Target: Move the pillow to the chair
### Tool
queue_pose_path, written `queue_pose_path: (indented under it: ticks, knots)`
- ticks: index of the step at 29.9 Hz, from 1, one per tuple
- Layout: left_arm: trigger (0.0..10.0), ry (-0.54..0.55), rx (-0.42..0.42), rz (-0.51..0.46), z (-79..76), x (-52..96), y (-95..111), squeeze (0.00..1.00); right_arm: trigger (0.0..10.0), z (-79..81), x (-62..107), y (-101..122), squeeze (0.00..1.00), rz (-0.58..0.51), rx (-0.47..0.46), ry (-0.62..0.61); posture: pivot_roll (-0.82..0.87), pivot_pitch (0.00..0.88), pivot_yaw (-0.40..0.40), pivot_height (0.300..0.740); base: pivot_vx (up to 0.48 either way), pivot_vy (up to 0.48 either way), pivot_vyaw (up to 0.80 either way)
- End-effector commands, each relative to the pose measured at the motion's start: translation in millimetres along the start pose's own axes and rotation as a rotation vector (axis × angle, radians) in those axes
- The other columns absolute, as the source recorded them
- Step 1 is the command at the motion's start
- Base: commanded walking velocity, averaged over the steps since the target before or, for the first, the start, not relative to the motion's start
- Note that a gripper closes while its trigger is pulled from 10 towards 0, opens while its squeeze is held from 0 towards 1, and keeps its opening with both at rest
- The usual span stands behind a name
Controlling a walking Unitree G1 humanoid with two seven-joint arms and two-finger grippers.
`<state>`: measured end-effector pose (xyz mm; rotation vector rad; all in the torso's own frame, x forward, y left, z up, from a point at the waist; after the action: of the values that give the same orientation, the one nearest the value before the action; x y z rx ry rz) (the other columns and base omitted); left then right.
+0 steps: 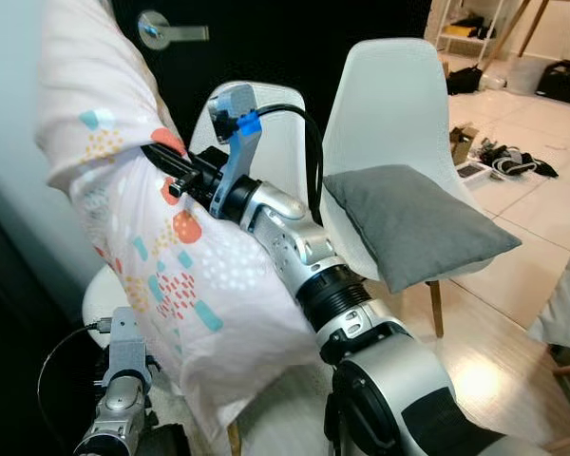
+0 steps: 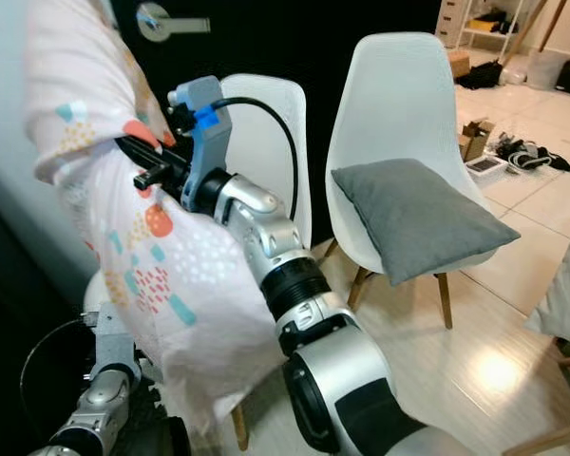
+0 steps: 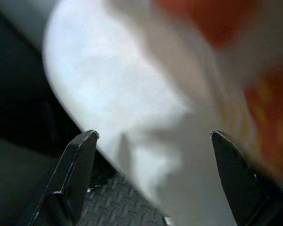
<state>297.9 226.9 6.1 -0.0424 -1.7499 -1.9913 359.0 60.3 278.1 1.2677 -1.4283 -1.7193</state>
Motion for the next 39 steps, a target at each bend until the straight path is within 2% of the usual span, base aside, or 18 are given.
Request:
queue_pose_path:
  ticks: [1,7,10,11,15,19,20,21,22,23,24,26,27,29,34,37,38,39]
  knots:
    - [10.0,-0.005,-0.006,-0.032,-3.3,0.2,4.5,0.00,10.0,33.0,-20.1,-14.5,0.00,0.018,-0.004,0.067,-0.05,0.069,-0.036,0.491,0.000,0.000,0.00]
    - [10.0,-0.018,-0.010,-0.071,-8.9,-0.7,13.1,0.00,10.0,35.4,-24.0,-32.2,0.00,0.124,0.122,-0.022,-0.03,0.074,-0.045,0.482,0.000,0.000,0.00]
    - [10.0,-0.022,-0.005,-0.097,-11.7,-1.4,19.0,0.00,10.0,33.0,-23.6,-43.6,0.00,0.220,0.255,-0.107,-0.03,0.078,-0.050,0.482,0.000,0.000,0.00]
    - [10.0,-0.023,-0.002,-0.110,-13.2,-1.6,22.1,0.00,10.0,33.0,-22.4,-48.8,0.99,0.250,0.294,-0.123,-0.03,0.080,-0.050,0.482,0.000,0.000,0.00]
    - [10.0,-0.024,0.000,-0.118,-14.3,-1.8,24.2,0.00,10.0,32.7,-21.2,-52.4,1.00,0.269,0.312,-0.135,-0.03,0.080,-0.050,0.482,0.000,0.000,0.00]
    - [10.0,-0.025,0.004,-0.126,-16.1,-2.4,27.1,0.00,10.0,21.1,-14.3,-56.2,1.00,0.306,0.460,-0.239,-0.03,0.079,-0.047,0.482,0.000,0.000,0.00]
    - [10.0,-0.025,0.004,-0.126,-16.1,-2.4,27.1,0.00,10.0,21.1,-14.3,-56.2,1.00,0.306,0.460,-0.239,-0.03,0.079,-0.047,0.482,0.000,0.000,0.00]
    - [10.0,-0.027,0.009,-0.124,-17.0,-2.4,27.2,0.00,10.0,15.8,-10.8,-57.7,1.00,0.324,0.554,-0.280,-0.03,0.076,-0.043,0.482,0.000,0.000,0.00]
    - [10.0,-0.027,0.009,-0.124,-17.0,-2.4,27.2,0.00,10.0,15.8,-10.8,-57.7,1.00,0.324,0.554,-0.280,-0.03,0.076,-0.043,0.482,0.000,0.000,0.00]
    - [10.0,-0.031,0.012,-0.123,-18.2,-2.4,27.6,0.00,10.0,9.2,-6.7,-57.7,1.00,0.340,0.667,-0.326,-0.04,0.074,-0.041,0.482,0.000,0.000,0.00]
    - [10.0,-0.031,0.012,-0.123,-18.2,-2.4,27.6,0.00,10.0,9.2,-6.7,-57.7,1.00,0.340,0.667,-0.326,-0.04,0.074,-0.041,0.482,0.000,0.000,0.00]
    - [10.0,-0.036,0.012,-0.125,-20.2,-2.7,29.1,0.00,10.0,-7.6,2.3,-49.6,1.00,0.334,0.880,-0.449,-0.03,0.074,-0.038,0.482,0.000,0.000,0.00]
    - [10.0,-0.036,0.012,-0.125,-20.2,-2.7,29.1,0.00,10.0,-7.6,2.3,-49.6,1.00,0.334,0.880,-0.449,-0.03,0.074,-0.038,0.482,0.000,0.000,0.00]
    - [10.0,-0.039,0.012,-0.127,-21.2,-2.8,30.2,0.00,10.0,-26.5,9.3,-26.1,1.00,0.249,0.962,-0.601,-0.04,0.071,-0.034,0.482,0.000,0.000,0.00]
    - [10.0,-0.040,0.013,-0.127,-21.6,-2.7,30.7,0.00,10.0,-40.6,14.9,-2.8,1.00,0.164,0.983,-0.717,-0.04,0.070,-0.028,0.482,0.000,0.000,0.00]
    - [10.0,-0.046,0.005,-0.131,-24.2,-3.0,32.7,0.00,10.0,-63.6,28.5,30.7,1.00,0.057,0.897,-0.852,-0.05,0.067,-0.021,0.482,0.000,0.000,0.00]
    - [10.0,-0.046,0.005,-0.131,-24.2,-3.0,32.7,0.00,10.0,-63.6,28.5,30.7,1.00,0.057,0.897,-0.852,-0.05,0.067,-0.021,0.482,0.000,0.000,0.00]
    - [10.0,-0.048,0.011,-0.132,-25.3,-3.5,34.4,0.00,10.0,-69.9,33.6,41.3,0.90,0.019,0.877,-0.881,-0.05,0.067,-0.017,0.482,0.000,0.000,0.00]
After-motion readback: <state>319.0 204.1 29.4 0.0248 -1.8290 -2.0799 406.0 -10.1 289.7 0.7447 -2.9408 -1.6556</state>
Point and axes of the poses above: a point about 5 cm out from each wrist's last joint towards the gripper, its own x axis pointing back from the gripper into the wrist, its own y axis along the axis of the wrist's last joint, z = x × y, the point moved 1 cm from there along -x, pointing out of the wrist towards the gripper, and after that the axes turned 1 degree about x, right-handed, at the moved point
